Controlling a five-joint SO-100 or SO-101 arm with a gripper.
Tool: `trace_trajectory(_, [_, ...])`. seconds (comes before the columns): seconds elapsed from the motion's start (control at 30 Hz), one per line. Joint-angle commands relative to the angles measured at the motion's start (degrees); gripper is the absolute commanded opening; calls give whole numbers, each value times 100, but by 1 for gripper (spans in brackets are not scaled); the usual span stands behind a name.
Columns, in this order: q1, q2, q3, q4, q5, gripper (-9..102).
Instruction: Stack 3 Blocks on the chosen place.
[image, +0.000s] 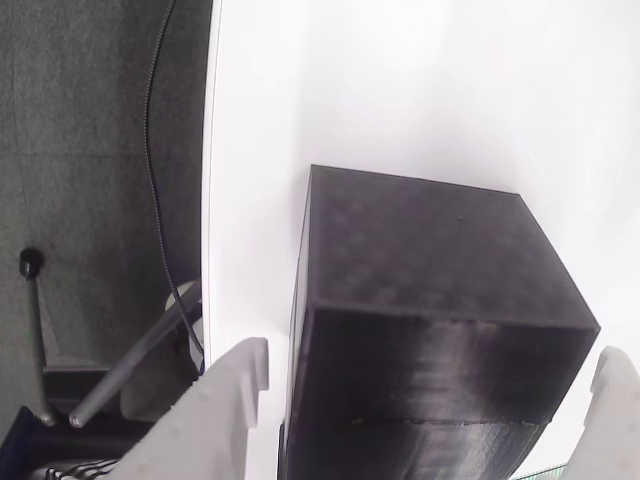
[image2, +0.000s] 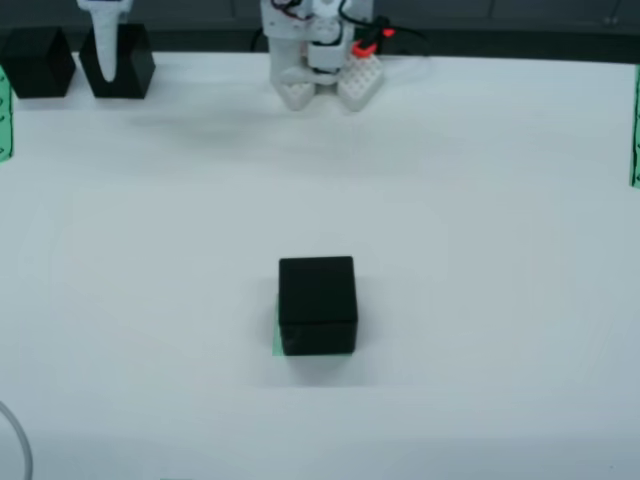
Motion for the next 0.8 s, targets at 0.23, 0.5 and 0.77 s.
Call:
trace_trajectory(0.23, [79,-114,53,97,44,30])
trace_trajectory(0.5, [0,158,-237,809,88,22])
trace_trajectory(0.77, [-343,545,-703,1441,229,22])
